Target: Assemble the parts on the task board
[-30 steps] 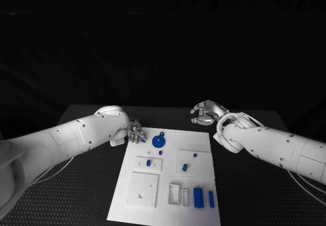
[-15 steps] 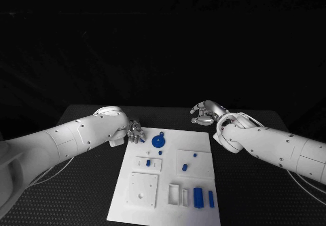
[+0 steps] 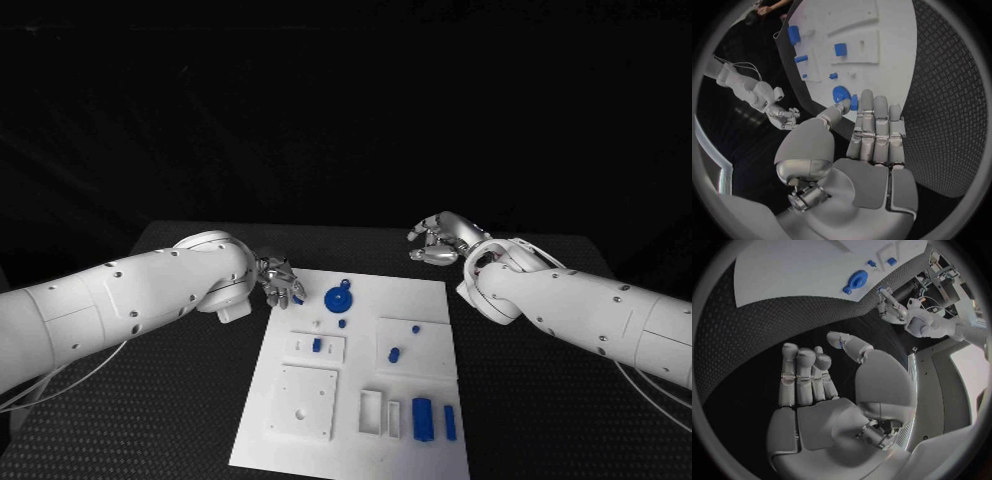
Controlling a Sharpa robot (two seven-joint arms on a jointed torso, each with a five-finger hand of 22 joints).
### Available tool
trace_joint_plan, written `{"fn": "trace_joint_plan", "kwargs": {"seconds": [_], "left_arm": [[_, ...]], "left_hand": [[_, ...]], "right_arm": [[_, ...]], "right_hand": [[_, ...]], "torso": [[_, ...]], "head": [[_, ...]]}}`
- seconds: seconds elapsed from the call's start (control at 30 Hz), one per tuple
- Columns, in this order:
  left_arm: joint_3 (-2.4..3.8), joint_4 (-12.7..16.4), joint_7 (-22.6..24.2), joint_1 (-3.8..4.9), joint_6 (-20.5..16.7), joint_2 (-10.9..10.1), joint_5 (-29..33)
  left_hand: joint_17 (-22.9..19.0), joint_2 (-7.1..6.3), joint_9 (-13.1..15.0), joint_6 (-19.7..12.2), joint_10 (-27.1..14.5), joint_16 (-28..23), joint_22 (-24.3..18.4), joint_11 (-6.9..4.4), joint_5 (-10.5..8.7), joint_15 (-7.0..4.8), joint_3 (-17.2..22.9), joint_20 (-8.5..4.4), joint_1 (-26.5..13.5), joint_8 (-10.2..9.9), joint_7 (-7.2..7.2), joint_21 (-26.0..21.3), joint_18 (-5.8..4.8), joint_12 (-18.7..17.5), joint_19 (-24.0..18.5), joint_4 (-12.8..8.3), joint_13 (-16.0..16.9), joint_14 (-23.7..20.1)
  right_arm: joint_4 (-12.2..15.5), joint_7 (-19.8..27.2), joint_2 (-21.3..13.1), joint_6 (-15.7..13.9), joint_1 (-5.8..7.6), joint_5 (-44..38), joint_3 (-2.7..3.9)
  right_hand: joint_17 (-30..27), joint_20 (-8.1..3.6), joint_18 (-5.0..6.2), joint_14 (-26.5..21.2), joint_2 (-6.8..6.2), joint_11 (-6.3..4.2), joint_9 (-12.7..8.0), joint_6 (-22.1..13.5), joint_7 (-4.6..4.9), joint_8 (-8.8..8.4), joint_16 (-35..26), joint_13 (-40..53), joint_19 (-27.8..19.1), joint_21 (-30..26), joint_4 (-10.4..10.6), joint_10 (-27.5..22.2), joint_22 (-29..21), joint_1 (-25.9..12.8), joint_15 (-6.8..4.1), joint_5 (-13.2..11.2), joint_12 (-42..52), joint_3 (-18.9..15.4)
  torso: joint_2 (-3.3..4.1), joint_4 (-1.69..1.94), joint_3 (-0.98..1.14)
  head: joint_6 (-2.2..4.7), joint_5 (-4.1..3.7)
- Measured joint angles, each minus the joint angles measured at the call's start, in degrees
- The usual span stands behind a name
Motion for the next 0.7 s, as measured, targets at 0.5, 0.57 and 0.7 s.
{"fn": "trace_joint_plan", "kwargs": {"seconds": [0.5,0.57,0.7], "left_arm": [[-5.03,12.43,-1.66,0.04,-6.78,-7.19,-2.37],[-5.49,12.95,-2.04,-0.03,-7.27,-7.54,-3.05],[-5.42,13.43,-2.63,-0.07,-8.13,-7.54,-4.08]], "left_hand": [[3.38,-1.37,0.0,4.11,5.12,7.32,-0.01,-1.88,7.61,-2.75,-0.3,-2.14,-3.82,0.54,-1.45,11.51,0.01,5.04,9.36,-2.54,5.66,4.39],[5.12,-1.2,0.0,4.16,4.92,10.66,-0.01,-2.41,8.35,-2.9,-0.26,-2.76,-4.42,0.62,-1.51,14.69,0.01,8.26,10.99,-2.58,8.52,4.27],[7.8,-1.3,0.0,4.15,4.7,15.7,-0.01,-2.89,8.67,-3.27,-0.19,-3.4,-4.75,1.64,-1.53,18.73,0.98,14.02,13.3,-2.72,13.03,4.24]], "right_arm": [[-0.1,0.0,-0.02,0.12,0.0,0.02,0.0],[-0.11,0.0,-0.03,0.13,0.0,0.02,0.0],[-0.11,0.0,-0.04,0.14,0.0,0.02,0.0]], "right_hand": [[0.0,0.0,0.0,0.0,0.0,0.0,0.0,0.0,0.0,0.0,0.0,-0.05,0.0,0.0,0.0,0.0,-0.01,0.0,0.0,0.0,0.0,0.0],[0.0,0.0,0.0,0.0,0.0,0.0,0.0,0.0,0.0,0.0,0.0,-0.05,0.0,0.0,0.0,0.0,-0.01,0.0,0.0,0.0,0.0,0.0],[0.0,0.0,0.0,0.0,0.0,0.0,0.0,0.0,0.0,0.0,0.0,-0.05,0.0,0.0,0.0,0.0,-0.01,0.0,0.0,0.0,0.0,0.0]], "torso": [[-0.19,0.21,0.1],[-0.2,0.21,0.1],[-0.2,0.19,0.13]], "head": [[-0.81,0.73],[-0.89,0.8],[-1.01,0.87]]}}
